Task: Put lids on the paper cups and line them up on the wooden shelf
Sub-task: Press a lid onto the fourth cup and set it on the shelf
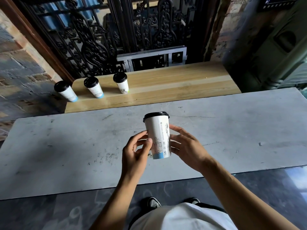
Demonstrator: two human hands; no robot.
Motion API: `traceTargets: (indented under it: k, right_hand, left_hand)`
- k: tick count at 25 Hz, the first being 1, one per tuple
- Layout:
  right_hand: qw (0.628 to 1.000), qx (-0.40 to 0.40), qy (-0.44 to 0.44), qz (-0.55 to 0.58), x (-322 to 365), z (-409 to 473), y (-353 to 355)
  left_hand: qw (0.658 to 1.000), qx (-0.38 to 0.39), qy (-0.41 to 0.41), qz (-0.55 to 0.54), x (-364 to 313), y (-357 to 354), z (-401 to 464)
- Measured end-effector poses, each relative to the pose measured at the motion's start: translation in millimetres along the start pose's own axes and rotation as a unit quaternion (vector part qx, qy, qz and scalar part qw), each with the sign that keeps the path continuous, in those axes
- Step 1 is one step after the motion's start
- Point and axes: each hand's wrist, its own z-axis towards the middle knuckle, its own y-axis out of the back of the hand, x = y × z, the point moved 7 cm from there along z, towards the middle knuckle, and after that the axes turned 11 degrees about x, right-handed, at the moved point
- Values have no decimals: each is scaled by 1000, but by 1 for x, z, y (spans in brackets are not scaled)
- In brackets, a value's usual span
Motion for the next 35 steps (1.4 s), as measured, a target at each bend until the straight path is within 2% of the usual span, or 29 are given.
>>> traceTargets:
  k: [6,10,14,21,26,30,35]
  right_hand:
    - [999,2,30,-23,3,5,5]
    - [998,27,56,-32,6,10,8]
    - [991,71,74,-83,10,11,3]
    - [988,53,38,-139,16,12,20]
    - [958,48,-36,-280,34,41,43]
    - [919,35,-21,-393,55,104,66]
    - [879,20,-19,-476,63,211,100]
  left_hand:
    - [999,33,23,0,1,-6,2]
    - [996,-8,23,81,7,0,8]
    - [996,-9,53,64,20,-2,12]
    - [996,8,79,44,24,-18,18]
    - [991,30,103,80,26,-33,55]
    - [988,28,101,109,39,-36,115]
    - [987,15,139,76,84,-30,216]
